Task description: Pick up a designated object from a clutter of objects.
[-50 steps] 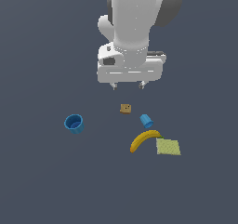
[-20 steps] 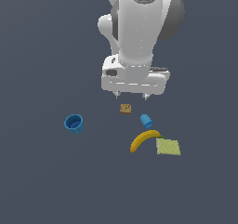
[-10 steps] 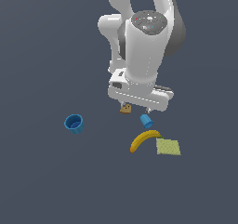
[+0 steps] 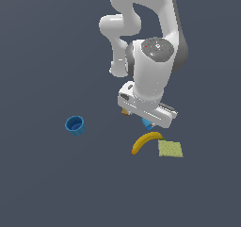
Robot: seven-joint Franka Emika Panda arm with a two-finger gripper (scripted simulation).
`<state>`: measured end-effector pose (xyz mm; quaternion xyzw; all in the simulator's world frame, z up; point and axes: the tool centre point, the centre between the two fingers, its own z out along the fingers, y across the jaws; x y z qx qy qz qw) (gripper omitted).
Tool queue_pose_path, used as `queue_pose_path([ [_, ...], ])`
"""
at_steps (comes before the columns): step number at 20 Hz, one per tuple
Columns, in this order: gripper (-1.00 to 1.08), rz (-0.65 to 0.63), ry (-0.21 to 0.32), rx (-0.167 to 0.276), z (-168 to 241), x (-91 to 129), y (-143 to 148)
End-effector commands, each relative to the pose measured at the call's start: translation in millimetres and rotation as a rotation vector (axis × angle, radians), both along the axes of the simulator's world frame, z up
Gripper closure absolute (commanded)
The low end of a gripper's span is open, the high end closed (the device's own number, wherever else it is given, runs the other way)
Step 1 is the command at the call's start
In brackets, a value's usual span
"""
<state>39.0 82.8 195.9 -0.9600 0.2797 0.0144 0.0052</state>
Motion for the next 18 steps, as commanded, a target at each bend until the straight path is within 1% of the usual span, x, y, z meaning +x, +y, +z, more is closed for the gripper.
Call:
queue_pose_path([
  [1, -0.92, -0.058, -0.001, -0.002, -11.5, 3.3, 5.0],
  [18, -0.92, -0.439, -0.011, -0.018, -91.2, 16.3, 37.6],
])
